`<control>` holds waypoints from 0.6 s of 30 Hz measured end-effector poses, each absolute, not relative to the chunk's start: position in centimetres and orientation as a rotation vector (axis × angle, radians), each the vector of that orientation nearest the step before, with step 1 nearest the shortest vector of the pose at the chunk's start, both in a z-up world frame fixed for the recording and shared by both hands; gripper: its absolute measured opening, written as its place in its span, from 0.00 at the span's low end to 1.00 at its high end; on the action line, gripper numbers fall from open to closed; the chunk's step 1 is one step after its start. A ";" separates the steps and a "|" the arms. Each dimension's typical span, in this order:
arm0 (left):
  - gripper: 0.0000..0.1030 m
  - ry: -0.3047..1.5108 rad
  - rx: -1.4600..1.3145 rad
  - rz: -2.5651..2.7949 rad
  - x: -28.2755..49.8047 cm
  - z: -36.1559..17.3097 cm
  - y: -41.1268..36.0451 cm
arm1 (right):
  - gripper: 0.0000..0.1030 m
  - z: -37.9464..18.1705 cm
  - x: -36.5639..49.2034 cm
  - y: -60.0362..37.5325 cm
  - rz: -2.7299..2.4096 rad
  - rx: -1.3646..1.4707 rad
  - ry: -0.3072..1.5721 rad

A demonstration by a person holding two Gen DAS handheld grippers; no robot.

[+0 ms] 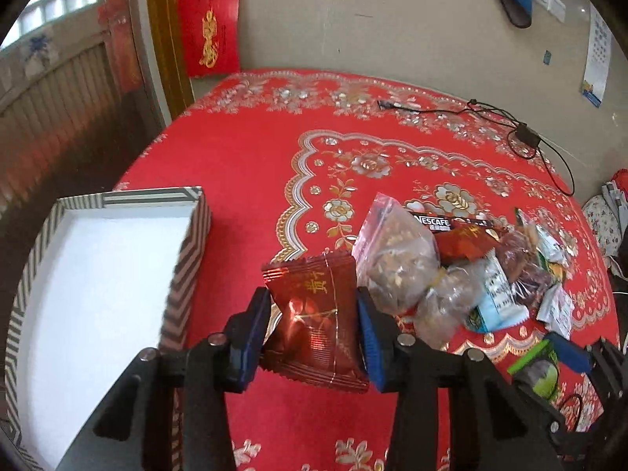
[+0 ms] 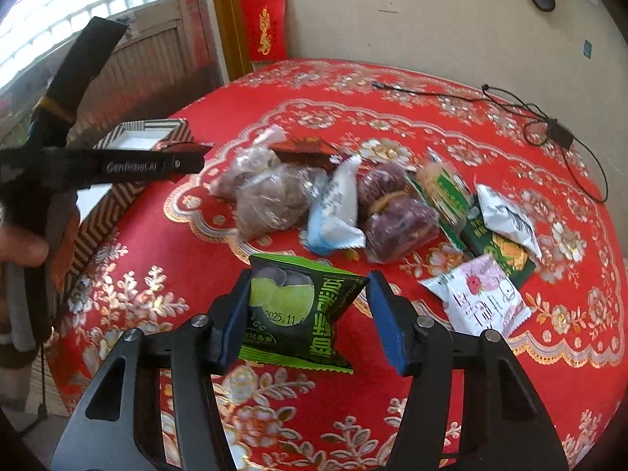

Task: Organize snacks
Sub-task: 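Grasp the red candy packet with the left tool while the right tool grasps the green cake packet, then carry both packets to the white tray and open both tools to drop them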

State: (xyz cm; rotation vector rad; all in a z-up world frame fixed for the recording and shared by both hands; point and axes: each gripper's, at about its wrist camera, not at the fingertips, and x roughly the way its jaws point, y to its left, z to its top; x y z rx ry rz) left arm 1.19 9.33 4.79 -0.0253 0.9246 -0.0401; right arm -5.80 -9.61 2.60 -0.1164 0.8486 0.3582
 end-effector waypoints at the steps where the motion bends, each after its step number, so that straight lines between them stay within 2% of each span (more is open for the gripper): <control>1: 0.44 0.918 -0.023 -0.040 0.9 5.0 9.4 | 0.56 2.8 -5.8 -9.3 0.364 -0.119 0.843; 18: 0.44 0.849 -0.032 0.011 -2.5 7.6 13.9 | 0.55 5.2 -4.5 -2.1 0.472 -0.185 0.785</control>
